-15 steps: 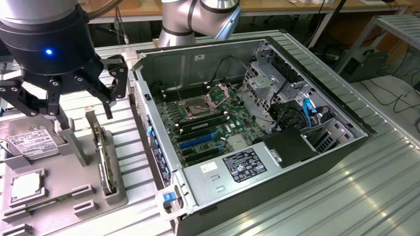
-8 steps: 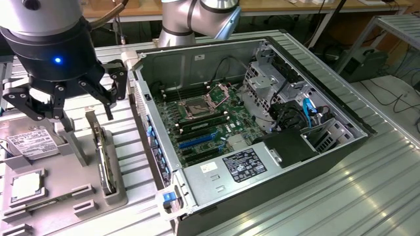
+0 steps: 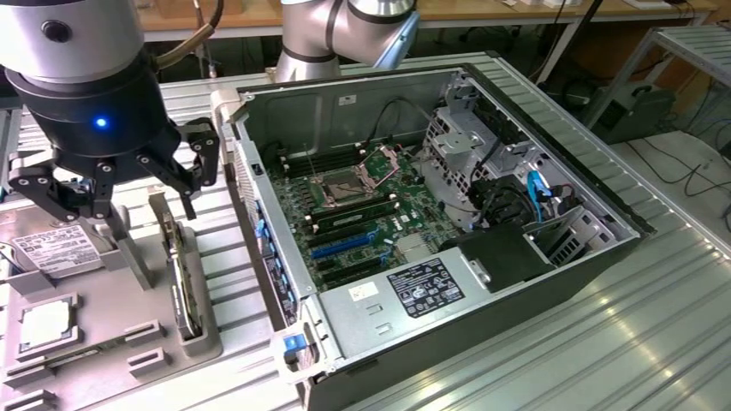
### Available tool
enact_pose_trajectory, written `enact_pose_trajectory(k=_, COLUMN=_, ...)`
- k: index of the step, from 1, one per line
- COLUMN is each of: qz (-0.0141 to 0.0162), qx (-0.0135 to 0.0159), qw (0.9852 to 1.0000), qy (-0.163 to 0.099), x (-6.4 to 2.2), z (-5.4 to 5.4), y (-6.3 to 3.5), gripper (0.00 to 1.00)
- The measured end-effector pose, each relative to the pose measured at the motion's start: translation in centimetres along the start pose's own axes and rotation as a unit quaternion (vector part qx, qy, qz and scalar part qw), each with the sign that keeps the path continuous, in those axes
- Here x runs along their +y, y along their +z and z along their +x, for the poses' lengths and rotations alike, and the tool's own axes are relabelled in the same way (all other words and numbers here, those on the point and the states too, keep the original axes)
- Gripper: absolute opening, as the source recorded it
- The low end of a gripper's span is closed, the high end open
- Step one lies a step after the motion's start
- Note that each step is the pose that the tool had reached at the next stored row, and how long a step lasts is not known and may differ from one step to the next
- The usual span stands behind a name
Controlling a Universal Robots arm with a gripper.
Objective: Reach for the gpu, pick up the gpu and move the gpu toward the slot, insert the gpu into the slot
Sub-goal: 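Pick up the gpu and move the gpu toward the slot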
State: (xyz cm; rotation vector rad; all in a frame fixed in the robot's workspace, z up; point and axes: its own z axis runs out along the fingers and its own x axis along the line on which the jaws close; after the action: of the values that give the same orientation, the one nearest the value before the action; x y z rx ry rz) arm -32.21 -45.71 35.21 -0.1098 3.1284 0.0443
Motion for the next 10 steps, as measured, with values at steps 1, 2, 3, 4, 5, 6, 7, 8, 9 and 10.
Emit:
enact_pose_trajectory(k=1, qz=0.0024, qx=0.0001, qw=1.0000, qy=0.000, x=0.05, z=0.0, y=0.13, gripper=0.66)
enact_pose_trajectory(k=2, qz=0.0055, qx=0.0004, qw=1.0000, qy=0.000, x=0.32, z=0.0, y=0.29, gripper=0.66)
enact_pose_trajectory(k=3, qz=0.0096, qx=0.0007, qw=1.0000, qy=0.000, x=0.55, z=0.0, y=0.50, gripper=0.66)
enact_pose_trajectory(k=4, qz=0.0098, qx=0.0005, qw=1.0000, qy=0.000, x=0.54, z=0.0, y=0.71, gripper=0.66)
enact_pose_trajectory(k=5, qz=0.0098, qx=0.0006, qw=1.0000, qy=0.000, x=0.53, z=0.0, y=0.89, gripper=0.66)
enact_pose_trajectory(k=6, qz=0.0098, qx=0.0006, qw=1.0000, qy=0.000, x=0.53, z=0.0, y=1.05, gripper=0.66)
enact_pose_trajectory(k=7, qz=0.0099, qx=0.0007, qw=1.0000, qy=0.000, x=0.53, z=0.0, y=1.25, gripper=0.66)
enact_pose_trajectory(k=8, qz=0.0099, qx=0.0007, qw=1.0000, qy=0.000, x=0.52, z=0.0, y=1.52, gripper=0.66)
enact_pose_trajectory(k=9, qz=0.0099, qx=0.0007, qw=1.0000, qy=0.000, x=0.52, z=0.1, y=1.68, gripper=0.66)
enact_pose_trajectory(k=10, qz=0.0099, qx=0.0007, qw=1.0000, qy=0.000, x=0.51, z=0.1, y=1.85, gripper=0.66)
